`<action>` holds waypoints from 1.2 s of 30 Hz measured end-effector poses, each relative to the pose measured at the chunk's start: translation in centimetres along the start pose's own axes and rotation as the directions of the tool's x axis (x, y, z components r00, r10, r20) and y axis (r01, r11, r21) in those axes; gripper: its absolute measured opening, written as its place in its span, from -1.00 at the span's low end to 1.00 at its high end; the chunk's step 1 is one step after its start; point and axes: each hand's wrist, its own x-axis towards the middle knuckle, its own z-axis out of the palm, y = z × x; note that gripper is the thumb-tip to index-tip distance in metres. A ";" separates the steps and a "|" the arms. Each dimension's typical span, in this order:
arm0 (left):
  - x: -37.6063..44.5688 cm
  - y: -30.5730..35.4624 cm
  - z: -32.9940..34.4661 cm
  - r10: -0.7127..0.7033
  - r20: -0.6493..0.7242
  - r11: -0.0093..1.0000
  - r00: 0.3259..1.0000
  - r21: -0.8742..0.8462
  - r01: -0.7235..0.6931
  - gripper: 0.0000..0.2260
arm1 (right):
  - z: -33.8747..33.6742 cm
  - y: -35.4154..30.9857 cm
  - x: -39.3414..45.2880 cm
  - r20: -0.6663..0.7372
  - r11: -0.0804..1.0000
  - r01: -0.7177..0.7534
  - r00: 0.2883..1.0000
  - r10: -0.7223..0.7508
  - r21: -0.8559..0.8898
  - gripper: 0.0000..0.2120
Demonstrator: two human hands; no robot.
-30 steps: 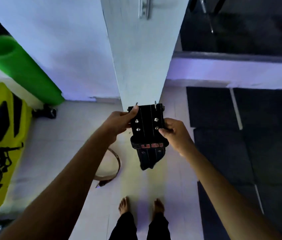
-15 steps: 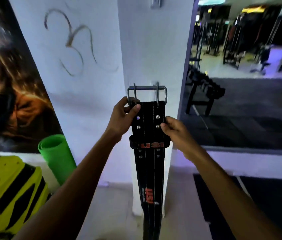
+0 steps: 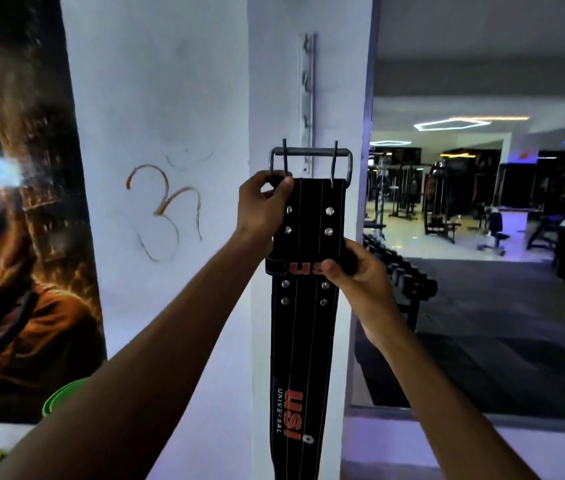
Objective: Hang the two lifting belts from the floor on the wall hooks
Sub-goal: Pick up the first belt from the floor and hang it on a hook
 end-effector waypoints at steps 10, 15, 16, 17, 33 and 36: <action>3.2 4.0 2.7 -0.020 0.035 0.997 0.999 -0.079 0.023 -0.95 | -1.2 7.5 -5.4 -0.114 0.961 -0.273 0.957 0.268 -0.030 -0.71; 4.4 3.3 2.4 -0.030 -0.031 0.998 0.999 -0.052 0.028 -0.95 | -3.3 11.6 -10.1 -0.025 0.869 -0.438 0.896 0.444 -0.230 -0.59; 4.4 3.1 2.4 -0.032 -0.040 0.999 0.999 -0.046 0.030 -0.95 | -3.5 10.7 -9.3 -0.019 0.868 -0.419 0.903 0.429 -0.266 -0.70; 4.5 3.0 2.4 -0.032 -0.045 0.999 0.998 -0.042 0.030 -0.94 | -3.5 9.5 -8.1 -0.020 0.885 -0.390 0.917 0.398 -0.256 -0.78; 5.4 3.6 3.8 -0.033 -0.028 0.995 0.999 -0.099 0.030 -0.97 | -5.0 9.4 -8.1 0.018 0.806 -0.335 0.919 0.393 -0.488 -0.20; 5.7 3.7 3.7 -0.005 0.001 0.995 1.000 -0.101 0.005 -0.95 | -4.1 1.9 -1.5 -0.097 0.909 -0.174 0.984 0.147 -0.378 -0.46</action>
